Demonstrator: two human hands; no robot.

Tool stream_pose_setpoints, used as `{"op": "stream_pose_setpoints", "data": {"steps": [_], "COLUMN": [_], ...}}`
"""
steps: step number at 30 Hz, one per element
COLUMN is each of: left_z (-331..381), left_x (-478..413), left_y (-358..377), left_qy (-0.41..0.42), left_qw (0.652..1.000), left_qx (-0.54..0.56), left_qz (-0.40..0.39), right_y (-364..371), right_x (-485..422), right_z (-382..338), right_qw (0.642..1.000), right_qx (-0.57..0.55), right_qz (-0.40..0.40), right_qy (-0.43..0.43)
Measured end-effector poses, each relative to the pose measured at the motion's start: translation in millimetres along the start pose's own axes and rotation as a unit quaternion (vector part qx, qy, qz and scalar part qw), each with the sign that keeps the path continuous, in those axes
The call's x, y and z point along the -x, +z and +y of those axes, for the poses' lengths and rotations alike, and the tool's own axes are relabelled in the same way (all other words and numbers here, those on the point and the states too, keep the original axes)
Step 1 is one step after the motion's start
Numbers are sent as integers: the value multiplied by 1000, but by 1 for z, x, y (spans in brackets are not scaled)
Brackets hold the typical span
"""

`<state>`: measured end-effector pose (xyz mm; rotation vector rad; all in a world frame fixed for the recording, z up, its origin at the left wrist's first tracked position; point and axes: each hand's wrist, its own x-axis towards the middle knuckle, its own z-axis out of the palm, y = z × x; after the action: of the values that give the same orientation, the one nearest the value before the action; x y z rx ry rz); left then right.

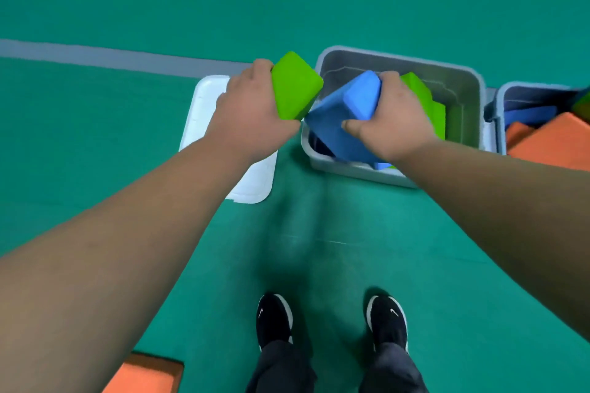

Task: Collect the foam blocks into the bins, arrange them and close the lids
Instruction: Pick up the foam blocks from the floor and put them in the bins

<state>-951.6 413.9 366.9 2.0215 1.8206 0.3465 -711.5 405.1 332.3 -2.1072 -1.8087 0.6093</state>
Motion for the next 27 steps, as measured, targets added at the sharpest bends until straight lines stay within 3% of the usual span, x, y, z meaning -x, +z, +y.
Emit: {"op": "stream_pose_setpoints", "data": {"steps": [4,7,9,12,13,16,23,27], "left_z": [39,60,67,60,56,46,39,36], "left_x": [-18,-29,-33,-28,-24,-14,-15,-24], "left_y": [15,41,67,113,127,159,177,175], "left_qy": [87,146,148,126,109,80,52,23], "left_qw": [995,988,987,941,926,916,940,937], "left_qx": [30,37,-4,-161,-165,-133,-106,-102], "left_qz": [35,31,-59,-269,-322,-371,-321,-334], "right_y": [-41,-50,-43,-15,-4,16,26,30], "right_x": [-11,-17,-15,-5,0,9,1,-3], "right_z": [24,52,70,95,102,115,114,106], "right_qw": [986,968,968,931,919,934,926,921], "right_qx": [129,200,237,281,279,262,338,358], "right_qz": [97,150,72,-195,-237,-203,-152,-142], "right_qy": [-48,-25,41,128,143,134,64,49]}}
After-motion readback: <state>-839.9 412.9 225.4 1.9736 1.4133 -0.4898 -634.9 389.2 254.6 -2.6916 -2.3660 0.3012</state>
